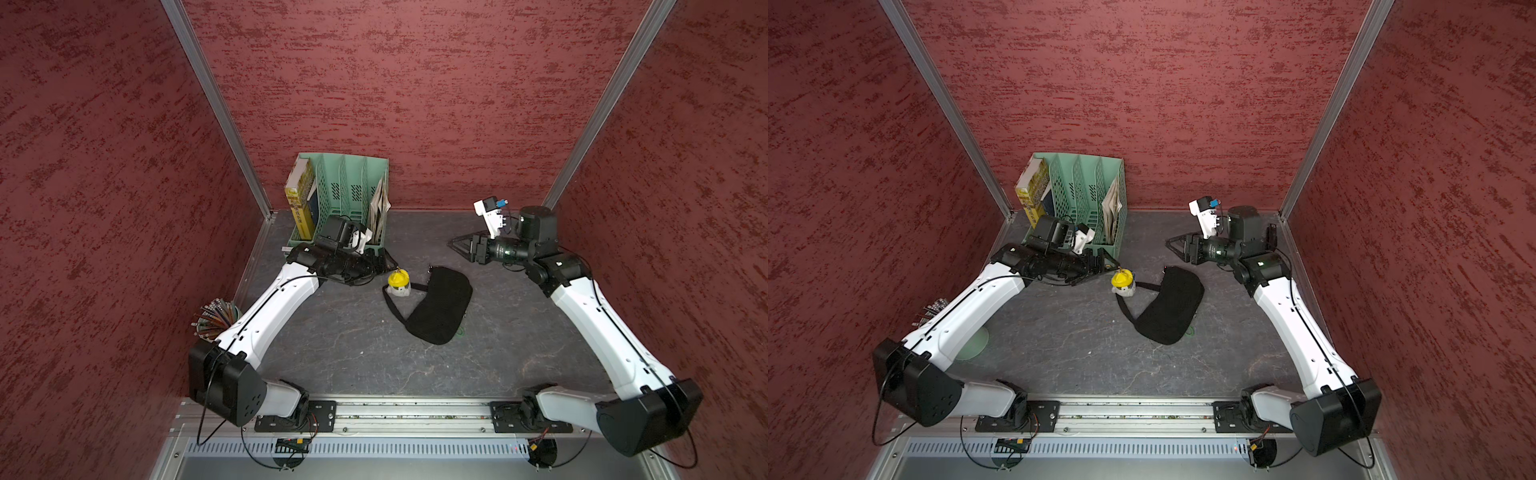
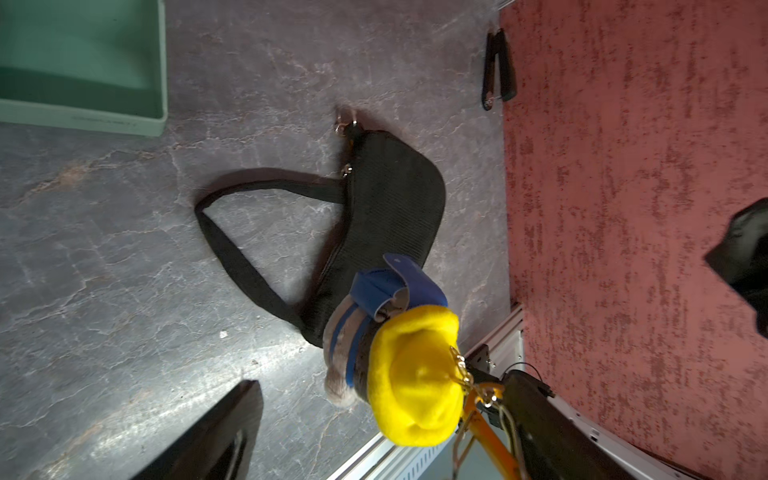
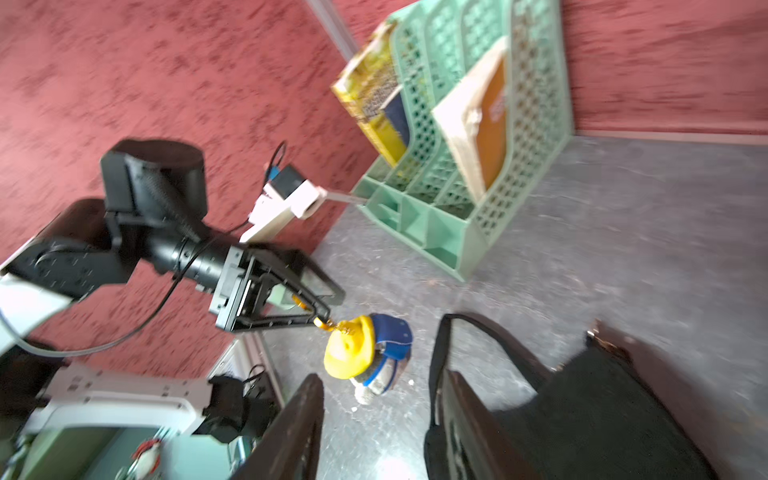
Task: Remove the decoration from the bag
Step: Place the bag at the center of the board, then place the decoration item at the center of the board.
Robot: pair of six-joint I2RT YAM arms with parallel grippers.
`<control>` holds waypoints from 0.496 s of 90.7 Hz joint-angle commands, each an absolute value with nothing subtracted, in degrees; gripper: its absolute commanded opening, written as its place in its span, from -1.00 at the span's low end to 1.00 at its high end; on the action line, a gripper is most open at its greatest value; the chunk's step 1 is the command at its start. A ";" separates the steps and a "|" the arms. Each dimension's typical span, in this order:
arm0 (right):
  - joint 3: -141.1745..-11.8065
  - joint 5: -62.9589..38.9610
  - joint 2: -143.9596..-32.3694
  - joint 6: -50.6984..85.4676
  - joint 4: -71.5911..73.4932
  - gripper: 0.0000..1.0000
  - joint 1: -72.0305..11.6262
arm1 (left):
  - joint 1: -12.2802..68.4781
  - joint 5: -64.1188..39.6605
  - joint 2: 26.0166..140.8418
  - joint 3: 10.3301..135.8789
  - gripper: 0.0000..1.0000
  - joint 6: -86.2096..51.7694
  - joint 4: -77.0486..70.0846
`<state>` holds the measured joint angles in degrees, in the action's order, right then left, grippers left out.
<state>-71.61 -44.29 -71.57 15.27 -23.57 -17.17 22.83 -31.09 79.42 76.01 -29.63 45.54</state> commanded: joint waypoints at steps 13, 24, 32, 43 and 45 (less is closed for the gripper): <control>-67.35 -51.16 -72.81 15.19 -6.37 0.14 -24.68 | 22.67 -37.26 76.37 79.87 0.89 -34.51 42.90; -67.27 -52.41 -74.37 14.00 -2.69 0.25 -28.70 | 22.82 -39.00 75.77 80.55 0.89 -36.01 41.90; -68.27 -51.16 -76.22 12.97 -2.52 0.27 -30.84 | 23.55 -39.92 75.76 80.90 0.89 -36.50 41.25; -69.78 -50.67 -78.80 13.68 -2.19 0.28 -31.90 | 24.77 -40.51 75.67 81.47 0.89 -37.17 41.08; -70.02 -50.75 -79.16 13.81 -2.13 0.27 -32.06 | 24.91 -40.56 75.58 81.60 0.89 -37.35 41.05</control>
